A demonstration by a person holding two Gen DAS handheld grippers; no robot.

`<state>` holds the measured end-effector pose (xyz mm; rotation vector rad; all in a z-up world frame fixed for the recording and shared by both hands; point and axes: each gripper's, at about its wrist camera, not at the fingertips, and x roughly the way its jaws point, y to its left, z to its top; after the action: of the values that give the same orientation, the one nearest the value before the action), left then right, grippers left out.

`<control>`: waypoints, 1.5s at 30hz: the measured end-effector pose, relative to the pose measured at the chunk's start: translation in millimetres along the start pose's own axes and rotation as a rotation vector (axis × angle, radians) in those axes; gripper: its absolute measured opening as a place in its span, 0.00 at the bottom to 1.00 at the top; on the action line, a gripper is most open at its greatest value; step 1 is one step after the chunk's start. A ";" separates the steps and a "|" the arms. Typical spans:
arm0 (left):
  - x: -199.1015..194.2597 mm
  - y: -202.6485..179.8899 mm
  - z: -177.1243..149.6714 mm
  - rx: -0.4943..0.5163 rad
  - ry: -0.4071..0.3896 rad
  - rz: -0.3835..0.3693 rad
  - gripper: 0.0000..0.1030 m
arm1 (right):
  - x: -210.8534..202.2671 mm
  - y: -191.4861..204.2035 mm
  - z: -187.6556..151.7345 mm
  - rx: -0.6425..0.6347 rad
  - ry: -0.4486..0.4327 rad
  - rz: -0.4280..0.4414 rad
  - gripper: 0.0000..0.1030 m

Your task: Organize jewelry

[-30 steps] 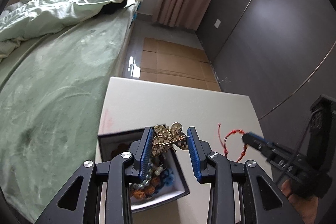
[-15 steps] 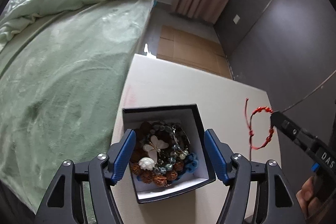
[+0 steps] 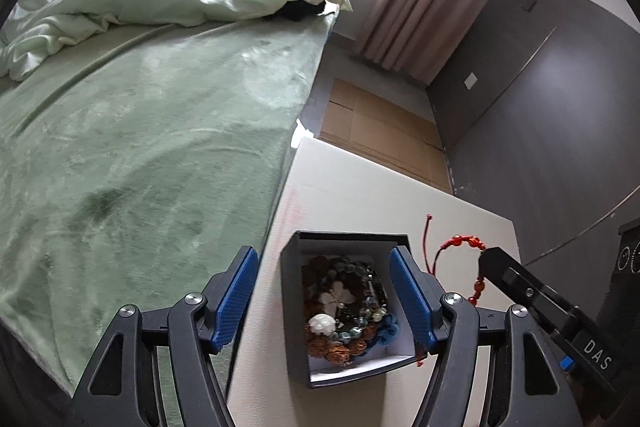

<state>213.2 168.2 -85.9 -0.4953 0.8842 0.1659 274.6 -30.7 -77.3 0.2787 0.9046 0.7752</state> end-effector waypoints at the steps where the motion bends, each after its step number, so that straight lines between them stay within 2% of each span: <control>1: -0.3 2.1 0.4 -0.005 0.000 0.002 0.67 | 3.2 1.9 -0.2 0.003 0.001 0.005 0.08; 5: 1.2 7.0 2.0 -0.019 0.000 0.018 0.67 | 15.1 7.0 -1.3 -0.003 0.009 -0.005 0.10; 7: 2.8 8.1 2.5 -0.024 0.005 0.016 0.67 | 23.6 5.9 -1.1 0.009 0.061 0.017 0.33; 8: 3.4 7.9 2.7 -0.025 0.007 0.012 0.67 | 24.2 5.0 -2.0 0.018 0.070 0.026 0.57; 9: 3.6 7.1 2.5 -0.025 0.009 0.008 0.67 | 22.8 4.9 -3.4 0.019 0.063 0.029 0.66; 13: 2.8 2.0 -1.2 -0.014 0.016 -0.004 0.68 | 14.1 3.6 -7.4 0.007 0.051 0.018 0.66; 17: -0.4 -3.7 -7.8 -0.003 0.022 -0.016 0.77 | 3.6 -5.6 -14.0 0.019 0.052 -0.029 0.66; 23: -15.3 -13.5 -22.3 0.001 -0.010 -0.029 0.86 | -26.6 -18.7 -24.3 0.045 0.028 -0.066 0.67; 26: -21.4 -17.7 -34.2 0.001 -0.010 -0.035 0.89 | -46.8 -25.4 -35.0 0.068 0.005 -0.093 0.79; 29: -34.0 -20.0 -45.8 -0.006 -0.028 -0.042 0.95 | -63.9 -29.2 -44.2 0.082 -0.009 -0.117 0.81; 33: -52.4 -21.3 -62.6 -0.004 -0.064 -0.046 0.99 | -87.8 -29.0 -59.5 0.091 -0.038 -0.167 0.95; 37: -67.0 -22.0 -80.8 0.009 -0.087 -0.053 1.00 | -108.4 -26.2 -73.6 0.082 -0.061 -0.205 0.96; 38: -70.8 -23.1 -85.5 0.015 -0.094 -0.053 1.00 | -113.9 -25.7 -77.1 0.080 -0.068 -0.219 1.00; 45: -101.5 -34.6 -105.8 0.093 -0.182 -0.062 1.00 | -130.1 -20.8 -91.3 0.044 -0.066 -0.264 1.00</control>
<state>87.0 93.5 -51.4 -0.4134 0.6943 0.1106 163.8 -145.9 -65.4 0.2168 0.8760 0.4999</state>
